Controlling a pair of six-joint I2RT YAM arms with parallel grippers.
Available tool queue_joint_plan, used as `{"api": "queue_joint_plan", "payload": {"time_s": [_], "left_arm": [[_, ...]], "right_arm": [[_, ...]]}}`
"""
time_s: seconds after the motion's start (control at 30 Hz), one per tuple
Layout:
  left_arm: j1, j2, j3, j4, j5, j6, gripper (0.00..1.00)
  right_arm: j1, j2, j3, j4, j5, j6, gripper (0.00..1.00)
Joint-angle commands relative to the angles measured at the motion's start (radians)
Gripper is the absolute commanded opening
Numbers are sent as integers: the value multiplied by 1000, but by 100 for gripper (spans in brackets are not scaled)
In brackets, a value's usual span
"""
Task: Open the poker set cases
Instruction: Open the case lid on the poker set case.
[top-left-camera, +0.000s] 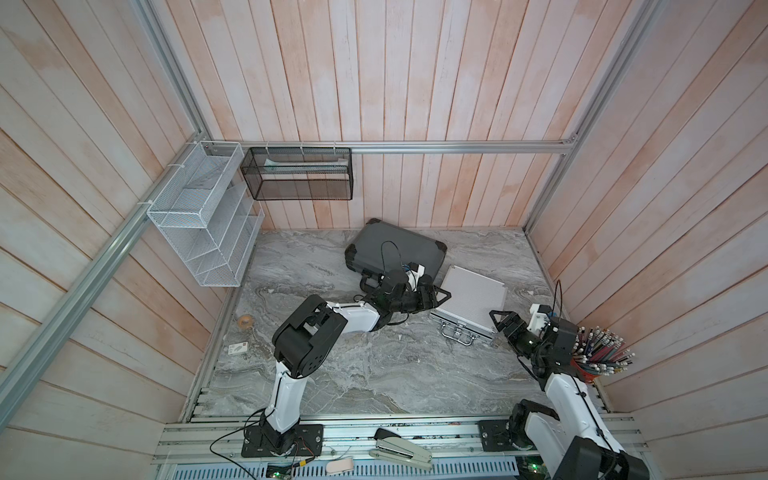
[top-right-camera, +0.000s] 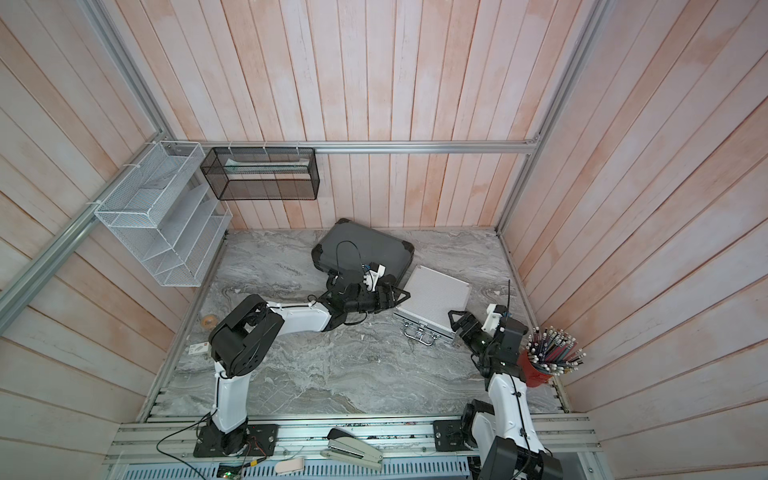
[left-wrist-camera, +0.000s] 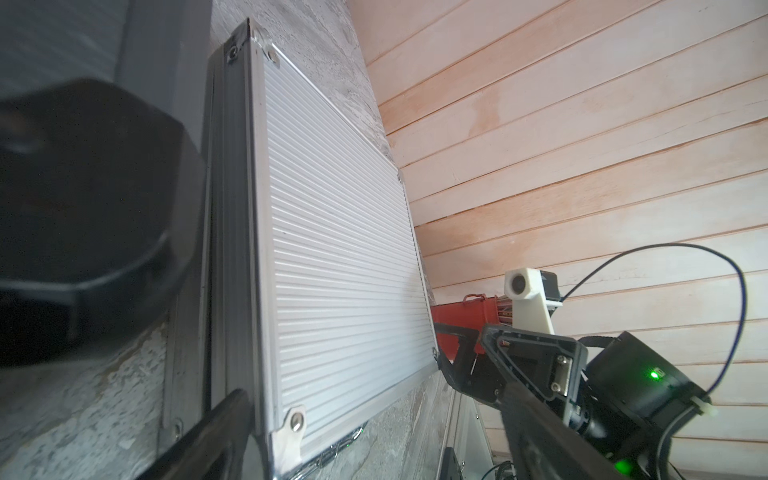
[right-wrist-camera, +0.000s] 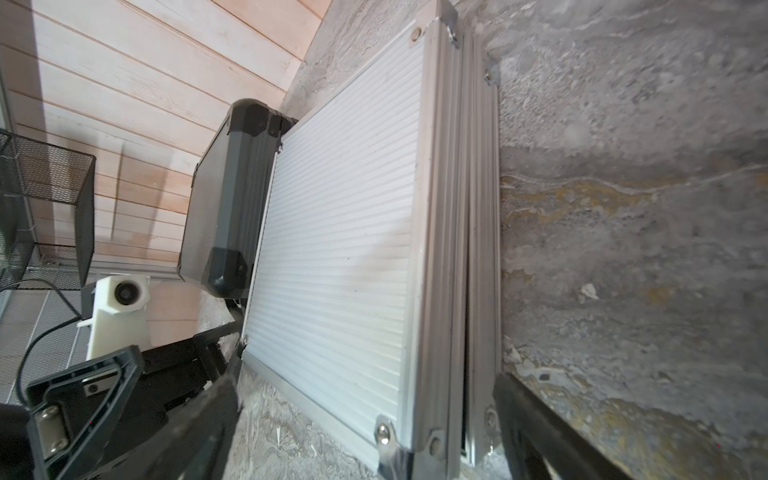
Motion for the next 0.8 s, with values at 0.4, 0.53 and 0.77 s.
{"api": "queue_joint_plan", "payload": {"time_s": [0.4,0.53,0.77], "left_arm": [[3,4,-6,102,31,-48,96],[3,1,-7,113,33,-56,96],[3,4,-3,123,34,-65,96]], "right_arm": [[-7,60,-25,40,-77,-54,97],[-6,71,-31,61,-97,-38,97],[-6,81,-30,95,-151,-10,98]]}}
